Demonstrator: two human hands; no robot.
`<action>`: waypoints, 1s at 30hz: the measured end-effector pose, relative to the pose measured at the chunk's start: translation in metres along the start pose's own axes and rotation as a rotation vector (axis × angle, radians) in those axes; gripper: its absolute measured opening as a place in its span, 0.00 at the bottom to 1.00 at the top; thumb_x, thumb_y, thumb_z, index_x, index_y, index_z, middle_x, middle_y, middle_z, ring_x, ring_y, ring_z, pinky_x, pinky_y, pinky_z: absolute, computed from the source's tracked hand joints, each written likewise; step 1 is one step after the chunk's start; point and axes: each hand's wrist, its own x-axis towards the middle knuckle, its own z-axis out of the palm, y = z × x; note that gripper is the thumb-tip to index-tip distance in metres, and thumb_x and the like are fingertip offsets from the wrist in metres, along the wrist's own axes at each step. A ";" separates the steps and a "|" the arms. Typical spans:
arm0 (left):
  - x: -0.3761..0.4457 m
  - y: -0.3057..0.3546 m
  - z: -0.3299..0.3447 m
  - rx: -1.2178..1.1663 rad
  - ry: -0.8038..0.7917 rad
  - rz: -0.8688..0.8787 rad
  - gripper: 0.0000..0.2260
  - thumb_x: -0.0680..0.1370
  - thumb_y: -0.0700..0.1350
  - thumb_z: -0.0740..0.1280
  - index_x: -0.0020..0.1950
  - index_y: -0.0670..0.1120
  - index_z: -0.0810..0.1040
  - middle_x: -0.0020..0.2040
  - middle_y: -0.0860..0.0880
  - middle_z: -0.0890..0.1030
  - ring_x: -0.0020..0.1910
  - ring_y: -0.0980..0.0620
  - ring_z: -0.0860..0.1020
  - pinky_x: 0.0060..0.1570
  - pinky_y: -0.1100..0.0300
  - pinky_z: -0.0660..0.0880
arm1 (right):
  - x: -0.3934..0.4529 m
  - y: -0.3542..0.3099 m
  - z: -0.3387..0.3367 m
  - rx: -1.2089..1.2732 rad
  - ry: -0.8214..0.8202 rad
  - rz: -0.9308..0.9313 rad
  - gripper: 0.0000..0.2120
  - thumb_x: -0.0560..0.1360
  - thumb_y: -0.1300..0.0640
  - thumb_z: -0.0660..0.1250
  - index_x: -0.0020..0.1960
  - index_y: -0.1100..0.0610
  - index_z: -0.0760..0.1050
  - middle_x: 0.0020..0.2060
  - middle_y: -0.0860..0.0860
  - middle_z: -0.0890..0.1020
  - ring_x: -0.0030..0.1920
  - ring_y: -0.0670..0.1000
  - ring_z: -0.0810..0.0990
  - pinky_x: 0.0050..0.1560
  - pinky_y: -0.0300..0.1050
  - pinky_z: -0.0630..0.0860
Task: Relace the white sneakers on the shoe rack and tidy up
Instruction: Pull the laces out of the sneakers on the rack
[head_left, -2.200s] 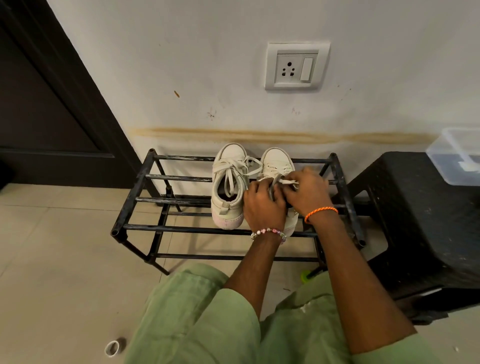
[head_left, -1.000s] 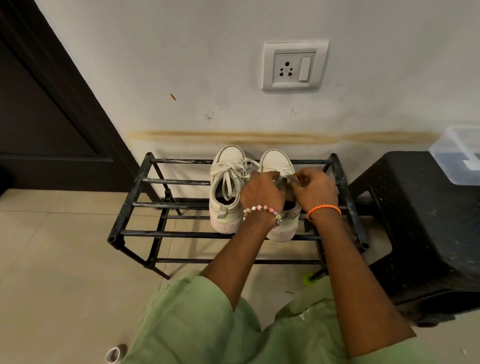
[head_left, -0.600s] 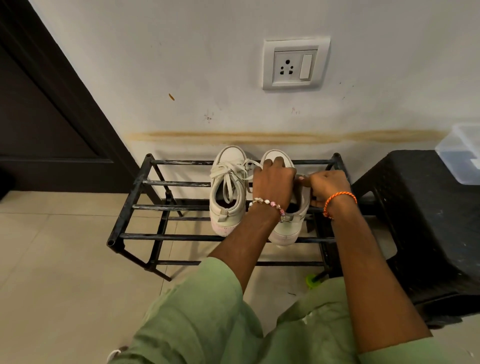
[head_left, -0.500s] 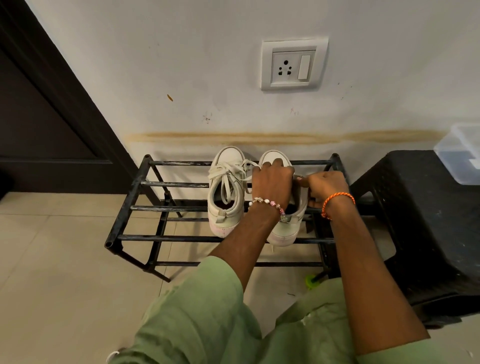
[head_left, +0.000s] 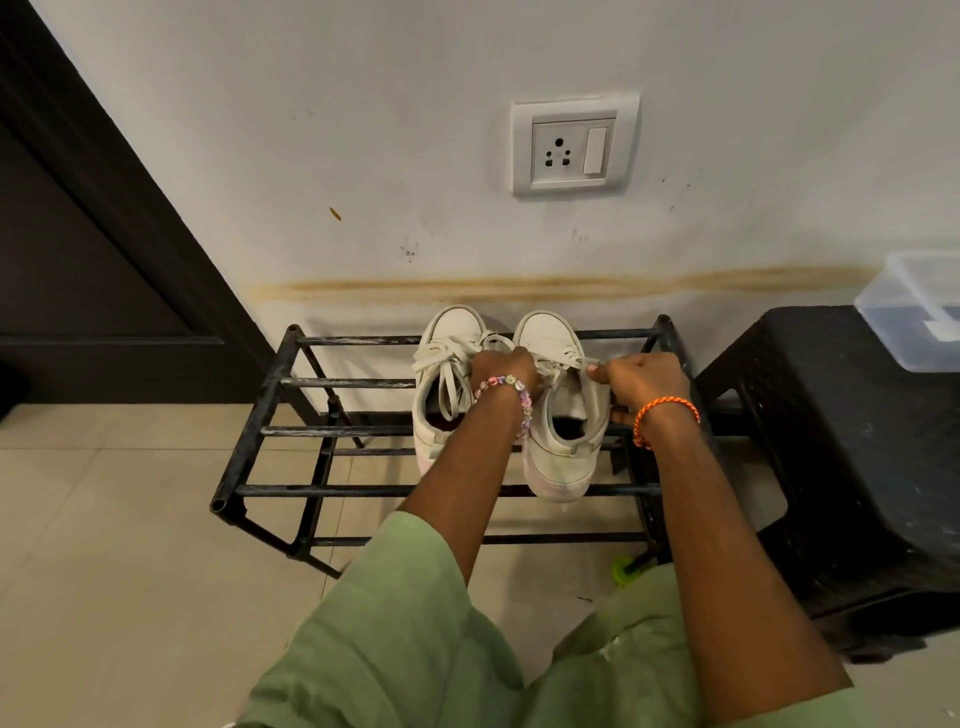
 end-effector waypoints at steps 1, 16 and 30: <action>-0.002 0.001 -0.001 0.086 0.001 0.064 0.10 0.75 0.40 0.64 0.54 0.38 0.75 0.53 0.39 0.80 0.50 0.41 0.80 0.52 0.50 0.79 | -0.001 0.000 0.000 0.010 0.002 0.001 0.09 0.66 0.56 0.76 0.31 0.56 0.78 0.37 0.58 0.83 0.45 0.60 0.82 0.49 0.60 0.79; -0.029 -0.003 0.009 0.957 0.116 0.672 0.07 0.75 0.48 0.67 0.47 0.49 0.84 0.50 0.48 0.82 0.54 0.46 0.77 0.58 0.51 0.66 | -0.006 0.000 0.002 0.000 0.003 -0.052 0.12 0.69 0.56 0.74 0.30 0.54 0.75 0.35 0.54 0.81 0.45 0.56 0.81 0.50 0.58 0.80; -0.014 0.020 -0.026 -0.121 -0.268 0.165 0.05 0.80 0.38 0.59 0.53 0.44 0.73 0.40 0.50 0.79 0.33 0.56 0.77 0.30 0.64 0.71 | -0.003 -0.002 0.000 0.073 -0.065 -0.001 0.08 0.70 0.61 0.73 0.34 0.55 0.76 0.37 0.54 0.81 0.42 0.55 0.81 0.49 0.58 0.80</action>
